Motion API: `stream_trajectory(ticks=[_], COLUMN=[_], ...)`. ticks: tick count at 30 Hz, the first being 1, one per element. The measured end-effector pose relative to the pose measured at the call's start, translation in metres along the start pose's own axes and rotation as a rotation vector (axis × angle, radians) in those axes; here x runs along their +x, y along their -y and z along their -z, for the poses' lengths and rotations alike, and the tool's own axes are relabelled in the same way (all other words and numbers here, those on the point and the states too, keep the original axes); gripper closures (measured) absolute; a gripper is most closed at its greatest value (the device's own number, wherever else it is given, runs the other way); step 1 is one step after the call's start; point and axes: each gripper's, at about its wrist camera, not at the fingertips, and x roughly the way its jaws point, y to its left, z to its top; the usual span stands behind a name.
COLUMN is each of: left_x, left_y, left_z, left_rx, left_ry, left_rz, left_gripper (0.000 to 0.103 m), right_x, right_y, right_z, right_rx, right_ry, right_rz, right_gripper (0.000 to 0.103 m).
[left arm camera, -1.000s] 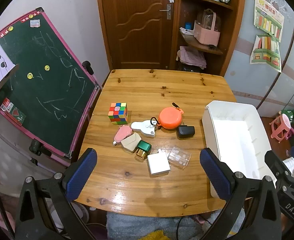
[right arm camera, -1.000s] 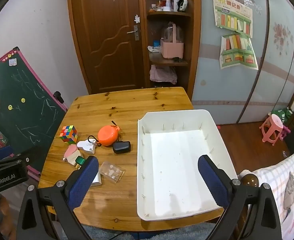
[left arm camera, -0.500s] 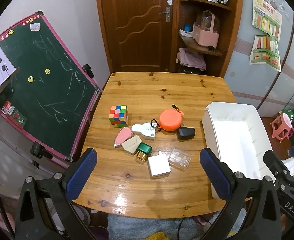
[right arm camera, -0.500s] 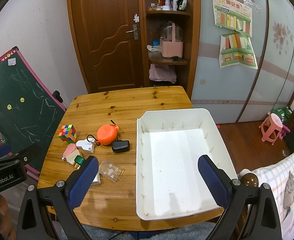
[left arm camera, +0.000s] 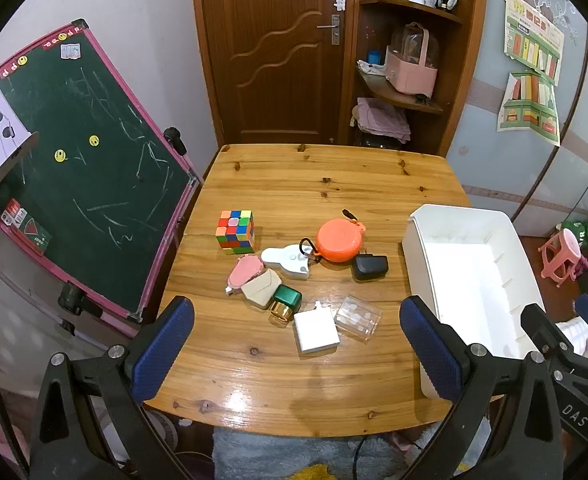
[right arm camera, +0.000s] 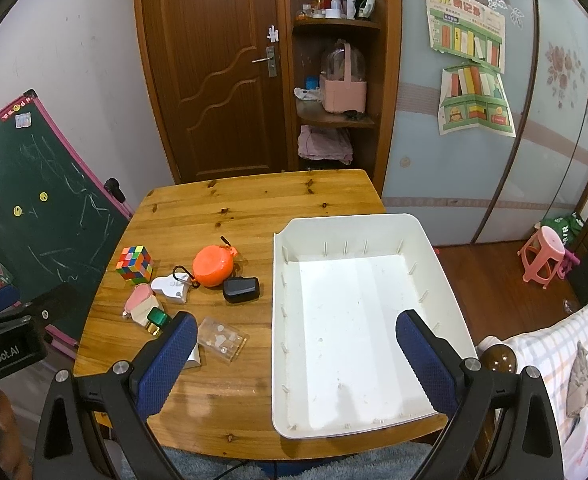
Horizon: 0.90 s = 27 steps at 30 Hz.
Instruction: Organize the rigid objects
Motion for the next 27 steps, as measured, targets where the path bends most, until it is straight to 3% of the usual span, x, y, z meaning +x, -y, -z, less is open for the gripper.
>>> stream_trajectory(ticks=[27], left_x=[-0.0006], left_y=[0.0005], left_z=[0.0006], left_rx=[-0.004], left_ry=[0.001], left_rz=[0.007], left_gripper=[0.0], right_x=[0.0018], right_y=[0.0039], right_z=[-0.0004], right_rx=[-0.002], right_ry=[0.005], right_rz=[0.032], right_gripper=[0.003])
